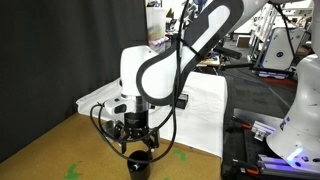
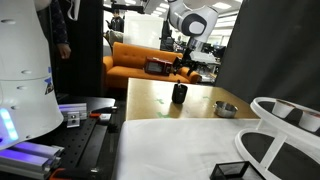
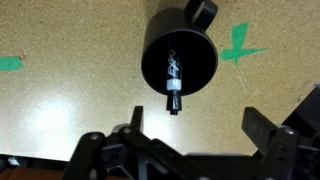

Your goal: Move the marker in the black cup to the table

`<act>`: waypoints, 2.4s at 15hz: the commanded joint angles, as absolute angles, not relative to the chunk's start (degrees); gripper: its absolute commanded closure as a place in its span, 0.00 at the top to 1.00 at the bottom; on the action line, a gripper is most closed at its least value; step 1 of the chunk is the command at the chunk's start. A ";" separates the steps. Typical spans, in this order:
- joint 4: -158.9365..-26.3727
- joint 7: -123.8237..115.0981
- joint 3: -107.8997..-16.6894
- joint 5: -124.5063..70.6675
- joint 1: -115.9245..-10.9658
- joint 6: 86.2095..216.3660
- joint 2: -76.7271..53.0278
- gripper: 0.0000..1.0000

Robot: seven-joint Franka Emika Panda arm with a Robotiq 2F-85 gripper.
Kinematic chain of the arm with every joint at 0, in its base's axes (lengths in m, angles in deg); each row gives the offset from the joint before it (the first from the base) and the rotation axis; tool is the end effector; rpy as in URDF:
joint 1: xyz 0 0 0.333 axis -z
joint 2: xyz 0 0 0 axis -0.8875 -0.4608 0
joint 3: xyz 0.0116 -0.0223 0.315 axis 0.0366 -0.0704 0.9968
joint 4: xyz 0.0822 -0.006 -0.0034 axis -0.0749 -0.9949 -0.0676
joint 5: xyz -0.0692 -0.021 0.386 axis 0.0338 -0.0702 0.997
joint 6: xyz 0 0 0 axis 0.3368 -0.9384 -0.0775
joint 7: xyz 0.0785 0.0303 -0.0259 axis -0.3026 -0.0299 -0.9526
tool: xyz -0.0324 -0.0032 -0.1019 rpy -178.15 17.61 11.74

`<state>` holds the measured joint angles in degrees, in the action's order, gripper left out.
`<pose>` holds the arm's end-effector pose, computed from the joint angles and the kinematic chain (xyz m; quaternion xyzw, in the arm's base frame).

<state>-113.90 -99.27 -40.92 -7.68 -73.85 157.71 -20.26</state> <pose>0.5452 0.2899 0.2603 -0.6026 -0.7825 -0.1008 0.1196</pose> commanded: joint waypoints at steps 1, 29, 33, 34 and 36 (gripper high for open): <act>-111.60 -98.83 -39.76 -9.87 -72.71 157.88 -22.44 1.00; -107.18 -99.58 -36.02 -9.14 -69.66 160.31 -30.79 0.12; -107.77 -99.42 -35.68 -9.43 -69.71 160.63 -29.41 0.05; -107.88 -99.28 -35.67 -9.56 -69.76 160.69 -29.11 0.05; -107.89 -99.10 -35.72 -9.98 -69.96 160.16 -28.24 0.05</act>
